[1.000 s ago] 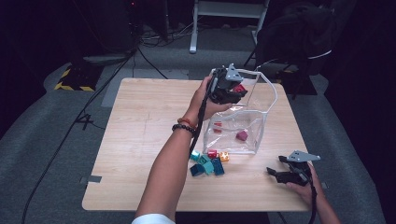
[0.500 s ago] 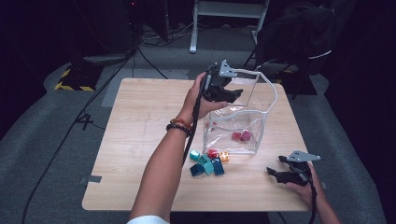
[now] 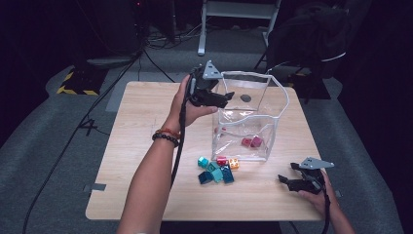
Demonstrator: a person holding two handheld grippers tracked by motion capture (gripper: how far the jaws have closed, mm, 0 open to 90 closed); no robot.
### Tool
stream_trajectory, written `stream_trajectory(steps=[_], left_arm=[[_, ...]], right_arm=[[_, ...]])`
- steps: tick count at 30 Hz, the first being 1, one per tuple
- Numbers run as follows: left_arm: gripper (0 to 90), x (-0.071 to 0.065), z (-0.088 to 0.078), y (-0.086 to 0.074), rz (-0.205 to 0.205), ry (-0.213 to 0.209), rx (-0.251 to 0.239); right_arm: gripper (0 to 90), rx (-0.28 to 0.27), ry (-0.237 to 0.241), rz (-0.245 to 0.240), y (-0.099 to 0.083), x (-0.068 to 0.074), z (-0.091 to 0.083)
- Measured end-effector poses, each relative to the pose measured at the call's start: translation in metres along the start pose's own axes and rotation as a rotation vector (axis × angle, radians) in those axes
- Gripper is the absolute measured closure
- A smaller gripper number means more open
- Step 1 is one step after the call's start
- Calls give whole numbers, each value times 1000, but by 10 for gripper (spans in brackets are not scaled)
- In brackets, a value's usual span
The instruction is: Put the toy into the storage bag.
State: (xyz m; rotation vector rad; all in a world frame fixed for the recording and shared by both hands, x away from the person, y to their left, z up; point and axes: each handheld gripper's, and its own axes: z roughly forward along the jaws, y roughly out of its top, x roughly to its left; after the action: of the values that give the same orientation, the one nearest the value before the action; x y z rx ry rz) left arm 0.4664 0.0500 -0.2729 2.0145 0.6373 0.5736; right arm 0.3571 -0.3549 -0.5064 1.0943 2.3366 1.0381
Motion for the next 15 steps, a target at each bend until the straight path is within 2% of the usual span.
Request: stream_trajectory(steps=[4,8,15], left_arm=[[236,7,-9,-11,-19,15,3],[233,12,-17,-25,-21,21,15],[225,16,-23,-54,-30,19,52]], right_arm=[[210,0,-1,0,0,0,0],[209,1,-1,0,0,0,0],[209,0,-1,0,0,0,0]])
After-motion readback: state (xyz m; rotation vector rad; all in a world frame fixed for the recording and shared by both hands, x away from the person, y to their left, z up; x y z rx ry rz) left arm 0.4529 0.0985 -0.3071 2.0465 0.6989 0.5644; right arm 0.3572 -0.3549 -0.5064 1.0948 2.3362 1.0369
